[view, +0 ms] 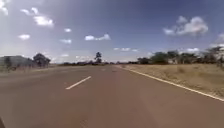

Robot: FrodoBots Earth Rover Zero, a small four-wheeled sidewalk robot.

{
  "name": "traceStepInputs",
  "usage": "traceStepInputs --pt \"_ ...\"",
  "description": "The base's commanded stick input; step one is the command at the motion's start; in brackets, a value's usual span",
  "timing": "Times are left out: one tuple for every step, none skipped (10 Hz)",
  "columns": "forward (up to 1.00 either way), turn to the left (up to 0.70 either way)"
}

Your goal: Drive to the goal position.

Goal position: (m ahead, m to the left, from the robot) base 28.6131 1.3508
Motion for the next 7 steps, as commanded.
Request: traceStepInputs --pt "0.85 0.00" --pt "0.85 0.00" --pt "0.85 0.00" --pt "0.85 0.00" --pt "0.85 0.00" --pt "0.85 0.00" --pt "0.85 0.00"
